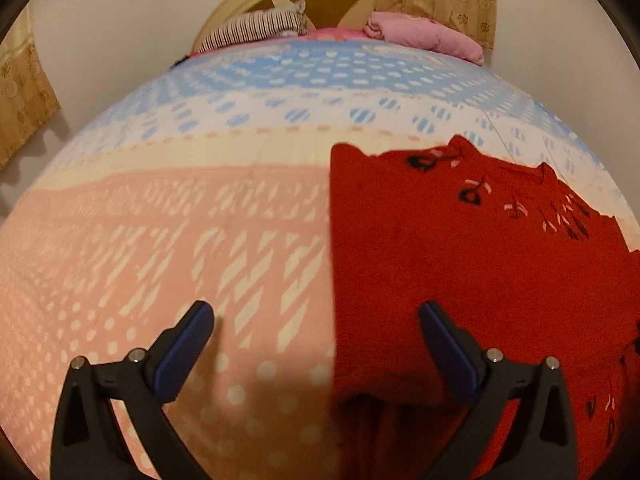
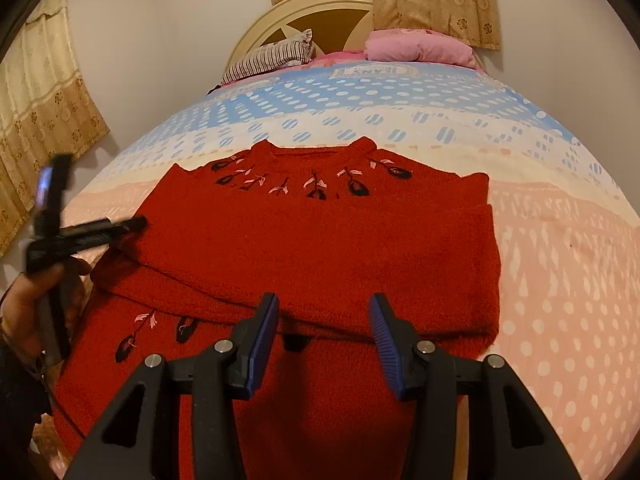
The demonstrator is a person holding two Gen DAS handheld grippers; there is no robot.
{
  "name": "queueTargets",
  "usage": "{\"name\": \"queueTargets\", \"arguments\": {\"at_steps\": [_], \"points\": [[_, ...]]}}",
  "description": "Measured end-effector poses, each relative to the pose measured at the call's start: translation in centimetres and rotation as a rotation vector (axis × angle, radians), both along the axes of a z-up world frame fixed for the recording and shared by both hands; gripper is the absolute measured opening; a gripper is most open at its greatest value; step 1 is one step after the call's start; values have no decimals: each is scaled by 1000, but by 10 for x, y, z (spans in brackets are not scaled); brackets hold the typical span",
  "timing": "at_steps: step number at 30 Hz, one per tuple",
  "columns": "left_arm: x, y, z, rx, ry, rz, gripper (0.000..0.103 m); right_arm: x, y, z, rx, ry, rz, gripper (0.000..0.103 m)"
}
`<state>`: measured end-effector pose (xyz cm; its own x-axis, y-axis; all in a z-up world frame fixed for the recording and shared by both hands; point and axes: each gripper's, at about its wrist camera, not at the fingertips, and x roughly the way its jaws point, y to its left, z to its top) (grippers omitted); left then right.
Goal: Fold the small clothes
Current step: 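Open the right tool, release the side edge and withdraw it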
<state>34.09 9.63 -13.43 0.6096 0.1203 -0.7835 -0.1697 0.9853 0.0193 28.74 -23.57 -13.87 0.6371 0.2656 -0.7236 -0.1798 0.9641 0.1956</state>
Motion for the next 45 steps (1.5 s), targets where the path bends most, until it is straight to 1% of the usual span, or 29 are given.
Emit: {"name": "queueTargets", "arguments": {"at_steps": [2, 4, 7, 10, 13, 16, 18, 20, 24, 29, 35, 39, 45], "points": [[-3, 10, -4, -38, 3, 9, 103, -3, -2, 1, 7, -6, -3, 48], [-6, 22, -8, -106, 2, 24, 103, -6, -5, 4, 11, -12, -6, 48], [-13, 33, -9, -145, -3, 63, 103, -13, -10, 9, 30, -21, -13, 48], [-15, 34, -10, -159, -6, 68, 103, -24, -13, 11, 37, -25, -7, 50], [-15, 31, -9, -161, -15, 54, 103, -35, -16, 8, 29, -18, -3, 52], [-16, 32, -8, -175, 6, 28, 103, -43, -23, 4, 38, -10, -19, 52], [-19, 30, -5, -170, 11, 1, 103, -48, -27, 1, 51, -1, -30, 52], [-27, 26, 1, -154, -3, -26, 103, -55, -31, -2, 58, 8, -37, 52], [-45, 17, 11, -107, -33, -58, 103, -63, -32, -5, 50, 23, -41, 53], [-69, -1, 22, -20, -63, -113, 103, -74, -29, -10, 49, 37, -48, 54], [-95, -12, 24, -18, -72, -161, 103, -87, -24, -10, 49, 27, -58, 59], [-108, -14, 24, -31, -72, -175, 103, -96, -22, -10, 49, 22, -63, 60], [-128, -20, 20, -27, -62, -193, 103, -109, -24, -10, 61, 20, -74, 61]]}}
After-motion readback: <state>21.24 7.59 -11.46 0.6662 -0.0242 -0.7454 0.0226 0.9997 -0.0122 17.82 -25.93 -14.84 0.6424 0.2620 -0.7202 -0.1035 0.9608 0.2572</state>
